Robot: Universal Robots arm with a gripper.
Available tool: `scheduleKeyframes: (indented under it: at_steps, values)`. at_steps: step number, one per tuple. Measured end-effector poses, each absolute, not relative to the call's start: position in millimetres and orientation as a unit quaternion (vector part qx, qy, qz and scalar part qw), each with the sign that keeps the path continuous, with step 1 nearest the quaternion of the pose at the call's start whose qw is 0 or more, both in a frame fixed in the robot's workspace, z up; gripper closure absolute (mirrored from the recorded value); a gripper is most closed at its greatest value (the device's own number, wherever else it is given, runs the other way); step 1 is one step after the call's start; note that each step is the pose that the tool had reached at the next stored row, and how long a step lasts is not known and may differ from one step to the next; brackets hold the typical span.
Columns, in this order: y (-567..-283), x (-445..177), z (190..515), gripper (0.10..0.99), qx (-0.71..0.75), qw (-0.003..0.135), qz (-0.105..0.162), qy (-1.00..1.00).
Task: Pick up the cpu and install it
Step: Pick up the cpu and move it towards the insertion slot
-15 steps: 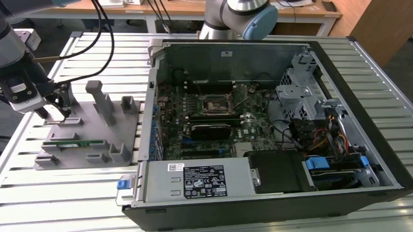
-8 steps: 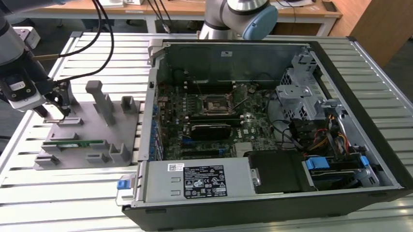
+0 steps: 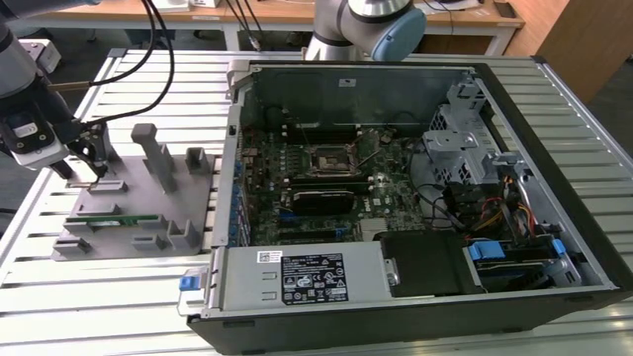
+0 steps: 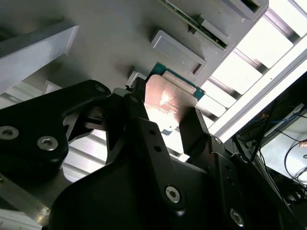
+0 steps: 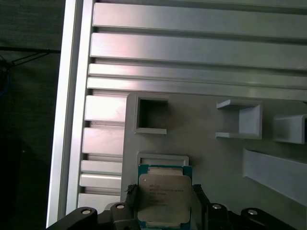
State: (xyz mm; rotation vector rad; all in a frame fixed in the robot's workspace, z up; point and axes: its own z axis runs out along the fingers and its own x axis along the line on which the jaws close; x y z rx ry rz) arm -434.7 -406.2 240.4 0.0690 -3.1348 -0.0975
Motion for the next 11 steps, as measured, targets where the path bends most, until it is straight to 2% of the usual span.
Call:
scheduleKeyframes:
  at_steps: [11]
  values:
    - [-405.6, -434.7, 243.4, 0.557, 0.022, 0.002, -0.031, -0.999]
